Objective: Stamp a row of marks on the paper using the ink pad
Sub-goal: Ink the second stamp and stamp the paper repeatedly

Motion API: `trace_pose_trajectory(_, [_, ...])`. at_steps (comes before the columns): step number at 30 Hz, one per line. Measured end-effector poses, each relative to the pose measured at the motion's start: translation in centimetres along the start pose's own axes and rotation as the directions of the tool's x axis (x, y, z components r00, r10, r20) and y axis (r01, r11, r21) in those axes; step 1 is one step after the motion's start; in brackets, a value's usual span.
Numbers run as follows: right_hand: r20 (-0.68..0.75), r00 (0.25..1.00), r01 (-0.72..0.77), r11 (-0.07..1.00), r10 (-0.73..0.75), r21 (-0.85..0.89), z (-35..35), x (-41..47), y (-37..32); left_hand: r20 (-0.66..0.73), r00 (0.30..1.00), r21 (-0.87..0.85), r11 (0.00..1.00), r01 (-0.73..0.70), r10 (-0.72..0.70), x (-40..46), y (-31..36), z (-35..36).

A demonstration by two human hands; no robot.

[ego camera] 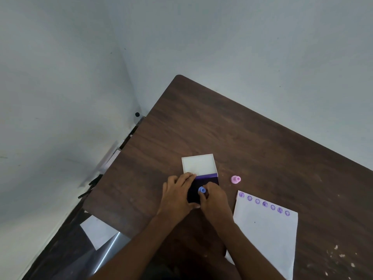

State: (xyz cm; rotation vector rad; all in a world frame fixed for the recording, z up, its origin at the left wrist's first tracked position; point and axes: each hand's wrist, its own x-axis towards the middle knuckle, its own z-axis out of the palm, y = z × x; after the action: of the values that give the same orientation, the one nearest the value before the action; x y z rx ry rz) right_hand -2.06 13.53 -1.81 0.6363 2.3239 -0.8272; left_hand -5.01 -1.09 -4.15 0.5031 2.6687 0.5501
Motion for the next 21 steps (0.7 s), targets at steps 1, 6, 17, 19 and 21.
trace_pose_trajectory(1, [-0.007,1.000,0.004,1.000,-0.004,-0.008,0.01,0.09,-0.09,0.002,1.000,0.007,1.000,0.001,-0.001,0.02,-0.13,0.06])
trace_pose_trajectory(6, [-0.057,0.998,0.037,0.999,-0.037,0.005,-0.02,0.14,-0.32,0.007,1.000,0.021,1.000,0.014,-0.014,0.22,-0.44,0.20])
trace_pose_trajectory(17, [-0.032,0.998,0.047,0.999,-0.048,-0.022,0.21,0.57,-0.33,-0.002,1.000,0.004,1.000,0.023,-0.023,0.44,-0.38,0.07])
trace_pose_trajectory(19, [-0.045,0.998,0.051,0.998,-0.052,-0.028,0.32,0.57,-0.41,0.003,1.000,-0.001,1.000,0.018,-0.018,0.41,-0.21,-0.08])
trace_pose_trajectory(21, [-0.069,0.995,0.068,0.997,-0.070,-0.041,0.30,0.58,-0.58,-0.001,1.000,-0.003,1.000,0.018,-0.018,0.40,-0.01,-0.26])
